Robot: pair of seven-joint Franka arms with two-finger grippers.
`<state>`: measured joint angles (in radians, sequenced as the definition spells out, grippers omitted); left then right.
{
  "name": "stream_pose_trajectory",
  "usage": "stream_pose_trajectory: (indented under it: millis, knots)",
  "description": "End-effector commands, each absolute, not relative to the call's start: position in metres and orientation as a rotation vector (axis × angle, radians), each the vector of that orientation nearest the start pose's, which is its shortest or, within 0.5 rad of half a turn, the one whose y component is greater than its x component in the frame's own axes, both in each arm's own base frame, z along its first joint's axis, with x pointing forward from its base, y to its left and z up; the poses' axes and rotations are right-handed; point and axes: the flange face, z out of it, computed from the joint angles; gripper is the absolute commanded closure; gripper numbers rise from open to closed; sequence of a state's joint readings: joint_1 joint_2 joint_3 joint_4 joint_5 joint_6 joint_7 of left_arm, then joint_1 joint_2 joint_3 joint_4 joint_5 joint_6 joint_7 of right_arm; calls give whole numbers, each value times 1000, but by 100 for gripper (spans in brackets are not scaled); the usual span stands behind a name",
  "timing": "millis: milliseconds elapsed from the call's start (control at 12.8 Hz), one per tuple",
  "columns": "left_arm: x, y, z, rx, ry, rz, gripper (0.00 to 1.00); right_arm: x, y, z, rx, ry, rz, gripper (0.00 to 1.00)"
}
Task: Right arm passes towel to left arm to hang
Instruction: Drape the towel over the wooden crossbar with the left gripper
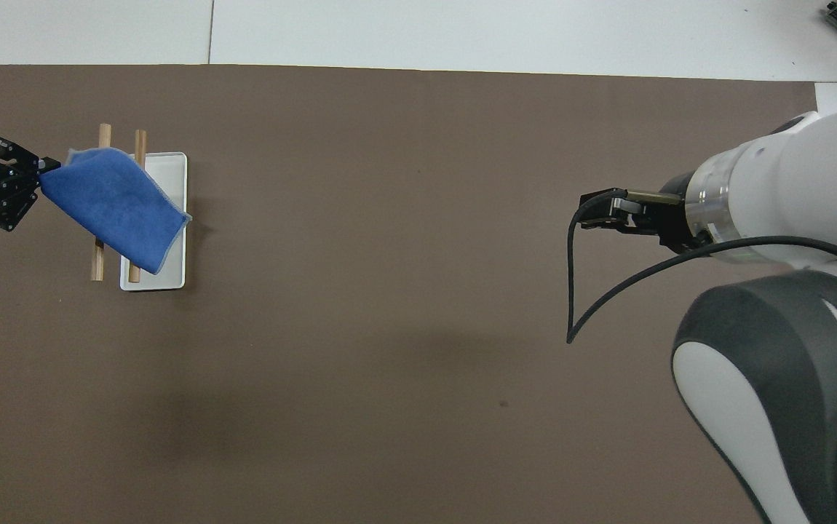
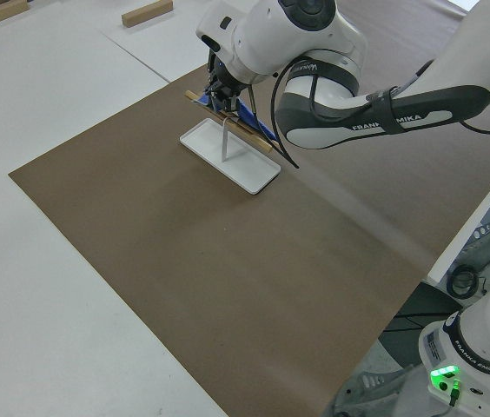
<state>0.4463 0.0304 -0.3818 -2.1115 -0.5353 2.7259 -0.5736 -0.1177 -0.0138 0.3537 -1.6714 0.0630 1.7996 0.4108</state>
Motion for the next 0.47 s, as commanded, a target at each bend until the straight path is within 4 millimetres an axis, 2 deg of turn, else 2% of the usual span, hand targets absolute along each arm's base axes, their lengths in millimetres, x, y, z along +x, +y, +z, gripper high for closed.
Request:
stream_pose_trajectory:
  millis: [0, 234, 390]
  knots:
    - [597, 59, 458, -3055, -1737, -916, 100, 553, 133, 614, -3048, 234, -175, 0]
    - [600, 75, 453, -3066, -1644, -953, 100, 554, 119, 614, -3078, 175, -165, 0]
    - [597, 93, 445, -3048, -1646, -944, 100, 556, 112, 619, -3079, 179, -169, 0]
